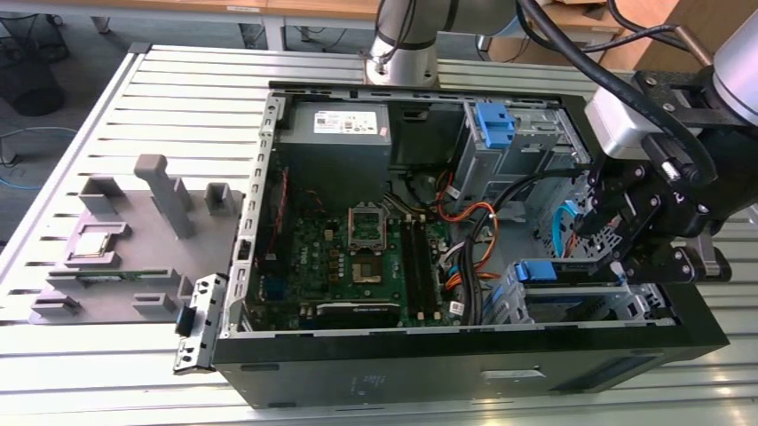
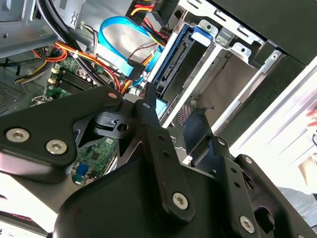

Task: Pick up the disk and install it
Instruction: 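Insert the first disk wire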

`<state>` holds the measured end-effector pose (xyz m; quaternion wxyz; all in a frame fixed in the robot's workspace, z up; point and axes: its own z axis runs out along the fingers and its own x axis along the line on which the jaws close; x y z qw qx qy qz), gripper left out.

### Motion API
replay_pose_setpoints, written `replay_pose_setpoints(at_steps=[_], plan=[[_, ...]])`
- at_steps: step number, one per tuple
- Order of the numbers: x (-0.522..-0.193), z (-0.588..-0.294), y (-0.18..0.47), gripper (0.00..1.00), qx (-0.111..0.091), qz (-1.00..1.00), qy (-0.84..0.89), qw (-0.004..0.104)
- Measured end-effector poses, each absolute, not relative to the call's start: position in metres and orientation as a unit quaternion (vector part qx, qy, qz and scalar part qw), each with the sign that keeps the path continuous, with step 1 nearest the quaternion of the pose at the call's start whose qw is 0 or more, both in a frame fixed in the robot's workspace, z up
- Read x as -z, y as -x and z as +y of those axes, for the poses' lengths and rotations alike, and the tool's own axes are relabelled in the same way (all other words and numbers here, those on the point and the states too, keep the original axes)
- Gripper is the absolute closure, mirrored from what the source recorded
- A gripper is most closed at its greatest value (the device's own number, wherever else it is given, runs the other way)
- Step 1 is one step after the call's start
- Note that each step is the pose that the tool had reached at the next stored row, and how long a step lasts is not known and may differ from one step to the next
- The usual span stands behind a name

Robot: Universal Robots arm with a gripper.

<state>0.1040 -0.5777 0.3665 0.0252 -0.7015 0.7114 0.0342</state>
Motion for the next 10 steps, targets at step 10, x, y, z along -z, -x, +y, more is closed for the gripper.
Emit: replay_pose_setpoints(at_steps=[10], plan=[[-0.3691, -0.5777, -0.104, 0.52, -0.034, 0.711, 0.702, 0.025]])
